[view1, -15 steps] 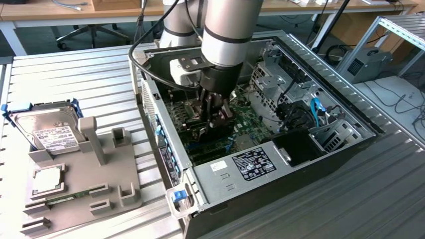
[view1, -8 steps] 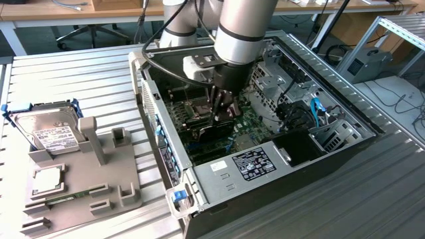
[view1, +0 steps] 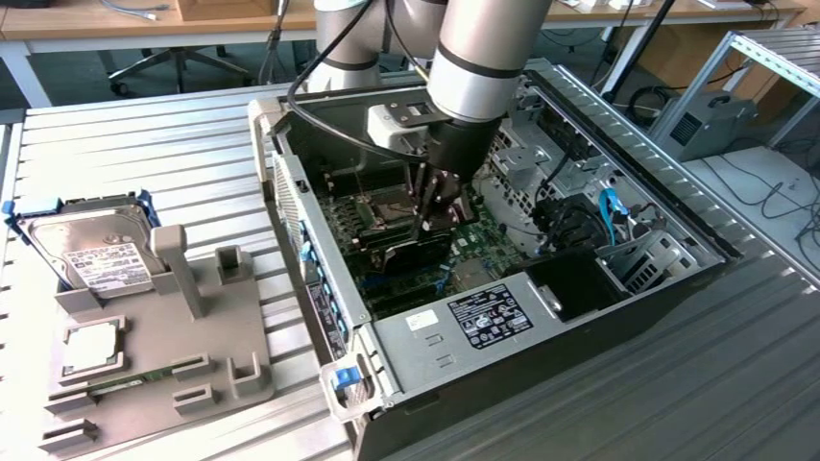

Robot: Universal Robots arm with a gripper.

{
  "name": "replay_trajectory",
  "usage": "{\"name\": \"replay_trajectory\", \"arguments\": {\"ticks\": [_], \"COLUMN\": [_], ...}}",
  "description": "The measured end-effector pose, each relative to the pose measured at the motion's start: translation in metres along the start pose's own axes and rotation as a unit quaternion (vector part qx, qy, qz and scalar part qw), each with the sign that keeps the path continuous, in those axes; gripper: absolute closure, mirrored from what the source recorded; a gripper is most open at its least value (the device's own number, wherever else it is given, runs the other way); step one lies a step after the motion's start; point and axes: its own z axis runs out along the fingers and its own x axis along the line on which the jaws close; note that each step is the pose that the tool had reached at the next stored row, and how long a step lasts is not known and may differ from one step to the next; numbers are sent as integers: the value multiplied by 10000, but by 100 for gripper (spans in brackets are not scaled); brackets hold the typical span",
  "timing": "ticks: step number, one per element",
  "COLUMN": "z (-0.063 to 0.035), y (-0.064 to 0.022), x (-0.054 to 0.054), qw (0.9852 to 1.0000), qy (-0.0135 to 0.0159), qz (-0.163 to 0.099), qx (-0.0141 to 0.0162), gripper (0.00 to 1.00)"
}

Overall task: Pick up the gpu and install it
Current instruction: 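Insert the gpu into the slot, then press down on the gpu until it lock into place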

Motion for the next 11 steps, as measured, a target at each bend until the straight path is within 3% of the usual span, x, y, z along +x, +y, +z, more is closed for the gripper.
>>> {"name": "replay_trajectory", "arguments": {"ticks": [7, 11], "z": [2, 33], "y": [14, 187], "x": [-1, -5], "qw": [10000, 10000], "qy": [0, 0], "qz": [0, 0], "qx": [0, 0], "gripper": [89, 89]}}
